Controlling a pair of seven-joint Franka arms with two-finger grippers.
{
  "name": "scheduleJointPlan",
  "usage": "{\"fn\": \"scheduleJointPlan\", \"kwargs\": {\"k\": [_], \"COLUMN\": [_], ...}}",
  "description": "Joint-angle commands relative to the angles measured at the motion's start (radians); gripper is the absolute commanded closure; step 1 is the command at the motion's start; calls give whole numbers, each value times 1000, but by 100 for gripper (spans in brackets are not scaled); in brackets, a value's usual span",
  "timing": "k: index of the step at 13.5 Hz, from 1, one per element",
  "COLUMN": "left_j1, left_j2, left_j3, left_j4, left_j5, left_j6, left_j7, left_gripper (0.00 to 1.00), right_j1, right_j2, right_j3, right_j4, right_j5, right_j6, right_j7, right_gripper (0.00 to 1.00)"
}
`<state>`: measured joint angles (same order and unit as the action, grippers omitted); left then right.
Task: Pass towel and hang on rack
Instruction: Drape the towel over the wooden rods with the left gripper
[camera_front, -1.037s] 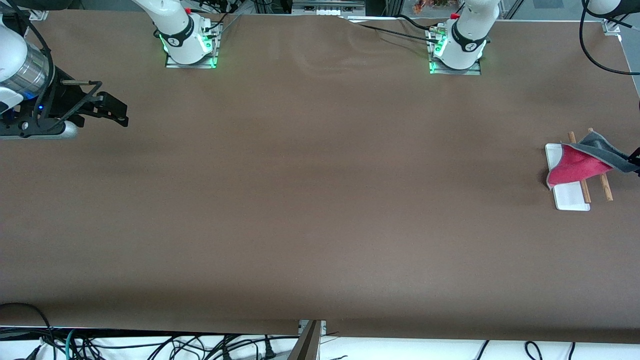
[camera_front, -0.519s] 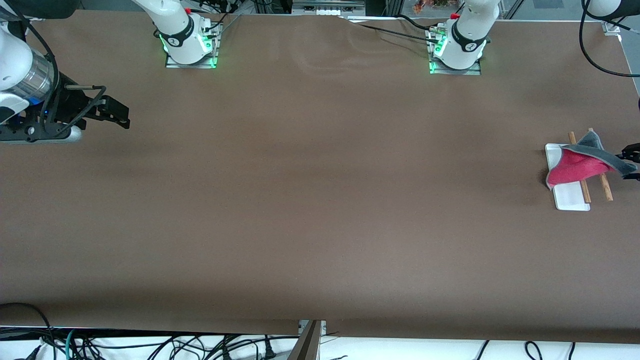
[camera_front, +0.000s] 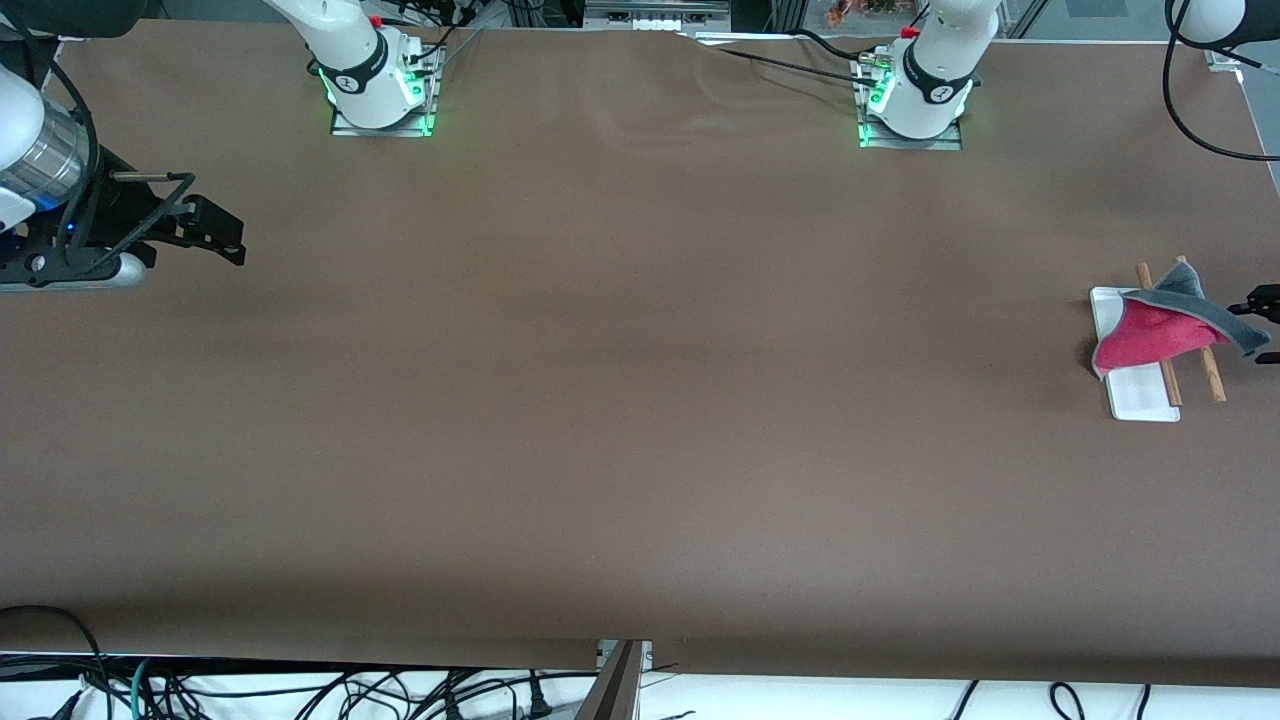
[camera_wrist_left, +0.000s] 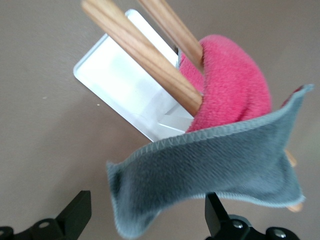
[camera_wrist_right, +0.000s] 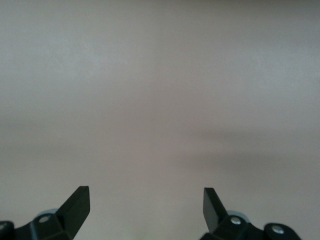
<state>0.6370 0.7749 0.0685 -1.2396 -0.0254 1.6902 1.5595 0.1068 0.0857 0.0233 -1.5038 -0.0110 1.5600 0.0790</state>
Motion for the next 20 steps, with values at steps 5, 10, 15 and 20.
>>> {"fn": "scheduleJointPlan", "kwargs": {"k": [5,10,15,20], "left_j1": [-23,-192,-376,-568], "left_j2": [-115,-219,-269,-458], "left_j3": [-15,-16,-56,-72], "left_j4": [152,147,140,-100], "left_j5": [-16,-25,-25,-24], "left_j6": [-192,-319,-348,-242], "left_j7": [2,-315,-695,-1190], "left_gripper": [0,0,0,0], "right_j1": [5,5,5,5], "right_j2": [0,0,0,2], "right_j3": [6,6,6,4], "right_j4": [14,13,13,13], "right_j5": [-3,-4,-3,-3], "right_j6": [14,12,12,12], "right_j7": [4,-2,4,4], "right_gripper": [0,0,0,0]}}
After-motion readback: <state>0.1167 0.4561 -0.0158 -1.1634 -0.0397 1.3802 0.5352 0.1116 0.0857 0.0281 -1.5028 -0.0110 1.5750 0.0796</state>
